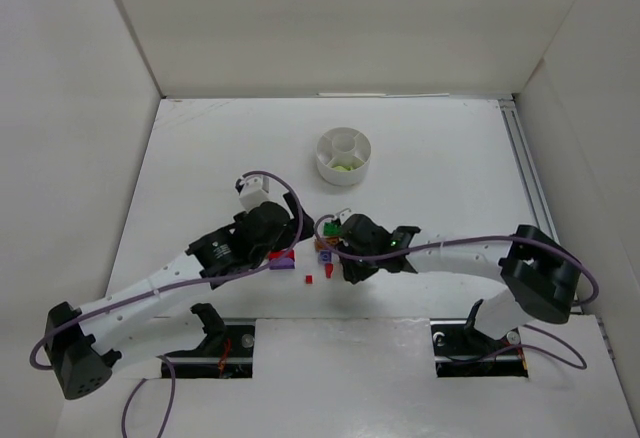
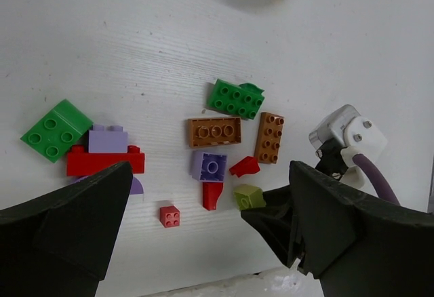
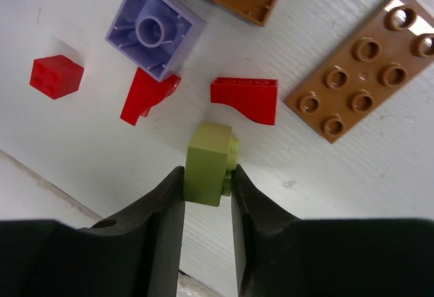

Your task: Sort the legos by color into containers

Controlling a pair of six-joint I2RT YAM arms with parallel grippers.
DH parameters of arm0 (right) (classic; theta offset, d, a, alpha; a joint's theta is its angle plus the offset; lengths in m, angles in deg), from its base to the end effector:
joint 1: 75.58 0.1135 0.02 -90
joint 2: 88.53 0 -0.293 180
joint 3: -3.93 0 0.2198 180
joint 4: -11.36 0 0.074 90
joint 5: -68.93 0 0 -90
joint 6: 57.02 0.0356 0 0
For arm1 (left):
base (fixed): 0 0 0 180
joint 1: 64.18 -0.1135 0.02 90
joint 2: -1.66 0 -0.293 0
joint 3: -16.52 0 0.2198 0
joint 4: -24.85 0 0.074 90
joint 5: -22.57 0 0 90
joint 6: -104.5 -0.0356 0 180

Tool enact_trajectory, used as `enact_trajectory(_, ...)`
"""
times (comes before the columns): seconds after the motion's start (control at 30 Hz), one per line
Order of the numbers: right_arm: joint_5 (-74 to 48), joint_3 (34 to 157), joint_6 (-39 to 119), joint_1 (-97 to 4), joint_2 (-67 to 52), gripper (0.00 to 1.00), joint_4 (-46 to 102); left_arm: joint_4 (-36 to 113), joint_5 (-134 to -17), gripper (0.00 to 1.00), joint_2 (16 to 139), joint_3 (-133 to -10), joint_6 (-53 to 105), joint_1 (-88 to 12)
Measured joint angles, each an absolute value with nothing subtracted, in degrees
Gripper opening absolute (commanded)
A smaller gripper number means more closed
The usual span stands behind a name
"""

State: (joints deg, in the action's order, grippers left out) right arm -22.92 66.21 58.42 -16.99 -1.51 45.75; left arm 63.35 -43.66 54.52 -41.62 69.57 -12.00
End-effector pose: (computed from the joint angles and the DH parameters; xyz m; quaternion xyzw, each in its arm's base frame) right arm 0.1368 0.2218 0.2201 -0.2708 0.9250 0.1666 0.2081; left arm 0.1040 -0.1106 0.3089 -0.1196 0.8581 -0.2672 0.4218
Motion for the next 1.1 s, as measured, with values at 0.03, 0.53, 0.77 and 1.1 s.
enact_trajectory(0.03,-23.42,66.36,58.44,-16.99,-1.75,0.25,46.19,63.37,-43.53,1.00,54.24,-41.62,69.70,-12.00)
enact_trajectory(0.53,-34.61,86.45,49.19,-25.78,-7.56,0.23,53.62,62.63,-42.46,1.00,54.00,-41.54,68.81,-12.00)
enact_trajectory(0.77,-34.85,98.47,43.09,-35.72,3.06,0.24,52.86,60.77,-42.81,1.00,58.06,-41.56,67.49,-13.60)
enact_trajectory(1.1,-32.21,107.32,38.98,-41.19,15.12,0.31,52.88,60.11,-43.88,1.00,63.02,-43.79,65.13,-14.82)
